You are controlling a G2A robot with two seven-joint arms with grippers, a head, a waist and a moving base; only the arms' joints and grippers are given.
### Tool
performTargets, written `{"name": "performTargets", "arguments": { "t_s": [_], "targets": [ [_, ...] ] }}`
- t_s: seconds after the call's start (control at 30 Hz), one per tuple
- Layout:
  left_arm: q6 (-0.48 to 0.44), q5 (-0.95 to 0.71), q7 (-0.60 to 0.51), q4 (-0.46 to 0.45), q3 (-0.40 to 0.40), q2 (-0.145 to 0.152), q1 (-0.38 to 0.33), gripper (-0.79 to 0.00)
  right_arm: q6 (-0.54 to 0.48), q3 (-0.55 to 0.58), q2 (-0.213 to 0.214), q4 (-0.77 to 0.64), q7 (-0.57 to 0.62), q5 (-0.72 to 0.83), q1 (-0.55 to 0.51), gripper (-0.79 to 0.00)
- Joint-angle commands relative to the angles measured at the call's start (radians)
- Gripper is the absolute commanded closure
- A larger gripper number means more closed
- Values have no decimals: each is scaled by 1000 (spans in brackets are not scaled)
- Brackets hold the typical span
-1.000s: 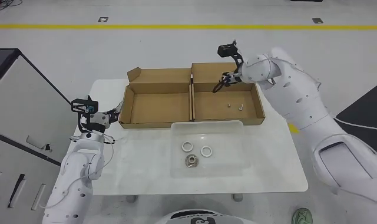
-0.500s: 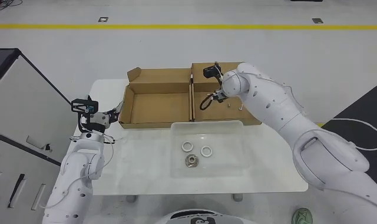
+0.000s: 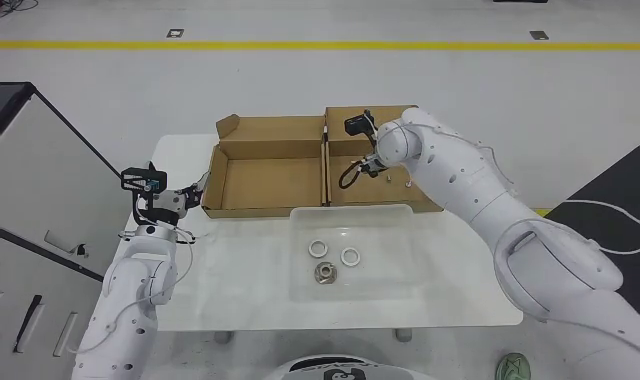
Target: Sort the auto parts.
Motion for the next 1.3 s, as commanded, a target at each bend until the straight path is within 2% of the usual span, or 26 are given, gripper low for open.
{"name": "performTargets", "arguments": {
  "t_s": [0.0,0.07,0.3,0.87,0.93,0.97,1.03,1.17,1.27],
  "targets": [
    [0,0,0,0,0,0,0,-785,5,-13,-4,-5,-20,-23,-19,0],
    [0,0,0,0,0,0,0,-785,58,-36,-17,3,-29,-62,-23,0],
    [0,0,0,0,0,0,0,-785,118,-81,-81,95,-74,-83,-10,0],
    [0,0,0,0,0,0,0,-785,101,-99,-199,337,-146,-52,22,0],
    [0,0,0,0,0,0,0,-785,92,-97,-209,358,-149,-46,25,-120],
    [0,0,0,0,0,0,0,-785,89,-95,-214,368,-153,-44,26,-249],
    [0,0,0,0,0,0,0,-785,80,-92,-222,387,-160,-39,29,-314],
    [0,0,0,0,0,0,0,-785,64,-79,-233,415,-179,-29,35,-363],
    [0,0,0,0,0,0,0,-785,50,-66,-237,427,-194,-20,38,-366]
  ]
}}
